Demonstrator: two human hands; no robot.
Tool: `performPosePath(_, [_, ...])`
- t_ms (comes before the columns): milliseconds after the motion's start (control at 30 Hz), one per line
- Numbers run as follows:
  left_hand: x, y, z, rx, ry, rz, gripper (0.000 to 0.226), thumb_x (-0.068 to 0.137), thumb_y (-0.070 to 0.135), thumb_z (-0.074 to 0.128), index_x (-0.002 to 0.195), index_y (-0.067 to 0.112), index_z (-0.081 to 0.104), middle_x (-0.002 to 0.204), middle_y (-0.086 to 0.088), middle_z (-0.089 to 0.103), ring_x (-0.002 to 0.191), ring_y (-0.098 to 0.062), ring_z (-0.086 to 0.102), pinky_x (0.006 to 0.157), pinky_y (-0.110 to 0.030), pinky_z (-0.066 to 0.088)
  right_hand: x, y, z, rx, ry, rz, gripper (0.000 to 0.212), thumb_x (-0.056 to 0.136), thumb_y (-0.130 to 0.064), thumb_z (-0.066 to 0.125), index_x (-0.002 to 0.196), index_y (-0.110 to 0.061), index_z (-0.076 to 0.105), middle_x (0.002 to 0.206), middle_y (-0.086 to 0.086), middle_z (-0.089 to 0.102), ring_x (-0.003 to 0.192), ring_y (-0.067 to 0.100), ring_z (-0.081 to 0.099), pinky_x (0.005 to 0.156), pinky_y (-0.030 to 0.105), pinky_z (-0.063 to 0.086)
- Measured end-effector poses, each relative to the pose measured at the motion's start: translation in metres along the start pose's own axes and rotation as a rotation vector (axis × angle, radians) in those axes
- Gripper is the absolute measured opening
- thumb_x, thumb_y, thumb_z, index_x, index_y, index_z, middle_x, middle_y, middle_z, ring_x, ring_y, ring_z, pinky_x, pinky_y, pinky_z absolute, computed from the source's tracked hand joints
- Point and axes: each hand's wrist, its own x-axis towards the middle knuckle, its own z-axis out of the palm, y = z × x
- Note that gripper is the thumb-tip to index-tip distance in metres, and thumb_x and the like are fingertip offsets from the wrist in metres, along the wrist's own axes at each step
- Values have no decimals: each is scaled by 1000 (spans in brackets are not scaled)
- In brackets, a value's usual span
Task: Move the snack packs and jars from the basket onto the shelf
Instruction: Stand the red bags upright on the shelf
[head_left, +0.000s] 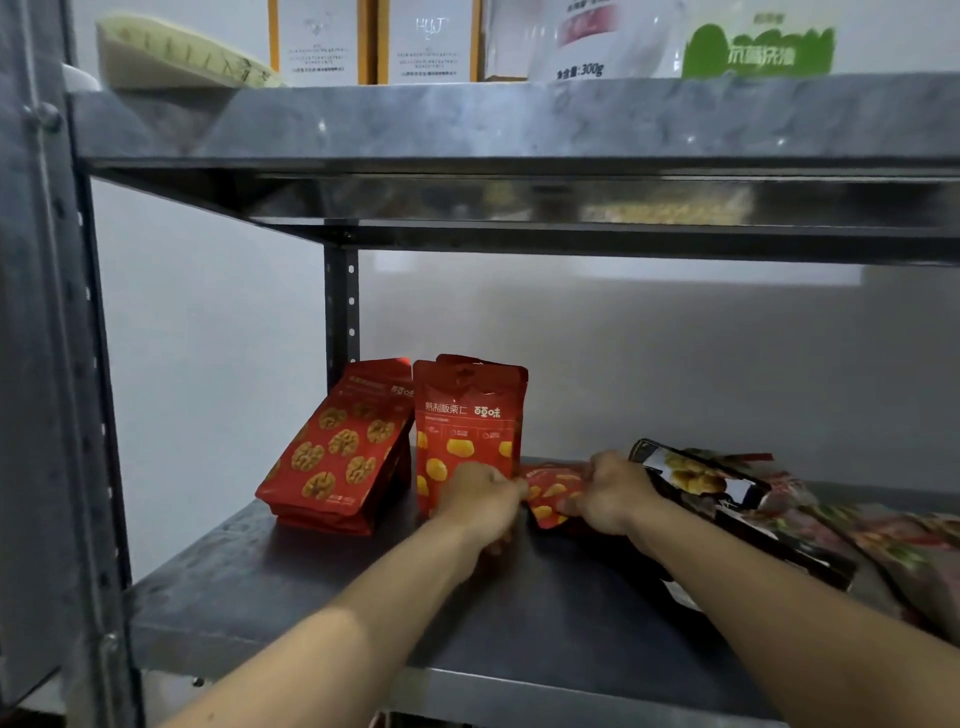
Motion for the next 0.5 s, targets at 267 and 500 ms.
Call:
performPosePath(267, [8,5,42,18,-71,-91,26,90,25,59,107,5,60,91,-15,69,68,-28,66,51,-31,51,2,15,-6,8,-48,7,55,84,-44,69,125,-8,58,125,11,62,114,26,59,88,28,45])
performPosePath(500, [22,3,64,-161,49,-135,20,90,5,63,107,-1,57,92,-16,66,70,-28,66,64,-37,60,0,26,-20,98,-127,36,30,88,-32,67,107,-10,57,100,4,55,88,18,51,71,23,38])
